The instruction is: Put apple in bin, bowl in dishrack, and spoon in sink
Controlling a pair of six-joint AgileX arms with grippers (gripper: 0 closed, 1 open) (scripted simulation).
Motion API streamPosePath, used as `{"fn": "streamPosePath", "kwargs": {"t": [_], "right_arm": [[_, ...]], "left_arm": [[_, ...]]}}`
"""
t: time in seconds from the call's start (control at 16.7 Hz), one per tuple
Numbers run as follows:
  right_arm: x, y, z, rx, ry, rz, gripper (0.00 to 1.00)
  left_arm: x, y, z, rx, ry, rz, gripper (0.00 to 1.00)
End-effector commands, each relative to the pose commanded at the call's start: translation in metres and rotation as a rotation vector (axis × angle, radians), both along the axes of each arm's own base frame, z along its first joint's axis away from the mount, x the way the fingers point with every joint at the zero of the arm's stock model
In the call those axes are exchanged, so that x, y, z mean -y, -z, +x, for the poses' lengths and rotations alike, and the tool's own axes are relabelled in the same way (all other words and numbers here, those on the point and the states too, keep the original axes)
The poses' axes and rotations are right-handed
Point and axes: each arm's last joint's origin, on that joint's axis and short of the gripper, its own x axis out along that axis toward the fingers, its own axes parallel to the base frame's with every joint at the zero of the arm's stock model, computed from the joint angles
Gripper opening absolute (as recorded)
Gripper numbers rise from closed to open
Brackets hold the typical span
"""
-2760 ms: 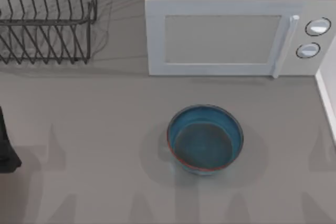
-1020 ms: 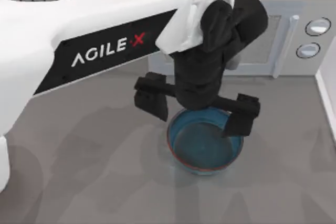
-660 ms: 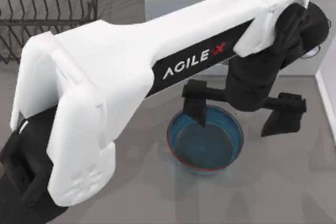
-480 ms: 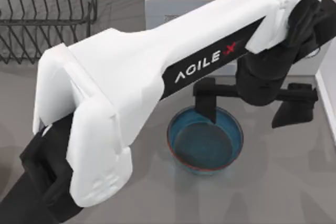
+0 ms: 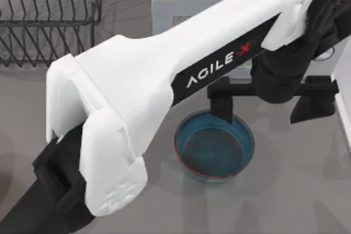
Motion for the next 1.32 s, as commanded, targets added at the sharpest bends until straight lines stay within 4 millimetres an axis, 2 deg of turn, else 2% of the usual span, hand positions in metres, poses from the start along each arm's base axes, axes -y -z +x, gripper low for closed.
{"fn": "streamPosePath", "kwargs": {"t": [0.18, 0.3, 0.42, 0.72, 0.84, 1.14, 1.32], "right_arm": [[0.000, 0.000, 0.000, 0.000, 0.000, 0.000, 1.00], [0.000, 0.000, 0.000, 0.000, 0.000, 0.000, 1.00], [0.000, 0.000, 0.000, 0.000, 0.000, 0.000, 1.00], [0.000, 0.000, 0.000, 0.000, 0.000, 0.000, 1.00], [0.000, 0.000, 0.000, 0.000, 0.000, 0.000, 1.00], [0.000, 0.000, 0.000, 0.000, 0.000, 0.000, 1.00], [0.000, 0.000, 0.000, 0.000, 0.000, 0.000, 1.00]], "left_arm": [[-0.001, 0.000, 0.002, 0.001, -0.003, -0.003, 1.00], [0.000, 0.008, 0.003, 0.002, 0.000, -0.003, 1.00], [0.002, 0.025, 0.006, 0.002, 0.000, -0.003, 1.00], [0.002, 0.081, 0.010, 0.000, 0.000, 0.000, 1.00], [0.001, 0.095, 0.010, 0.000, 0.000, 0.000, 1.00], [0.000, 0.100, 0.010, 0.000, 0.000, 0.000, 1.00], [0.000, 0.100, 0.010, 0.000, 0.000, 0.000, 0.77]]}}
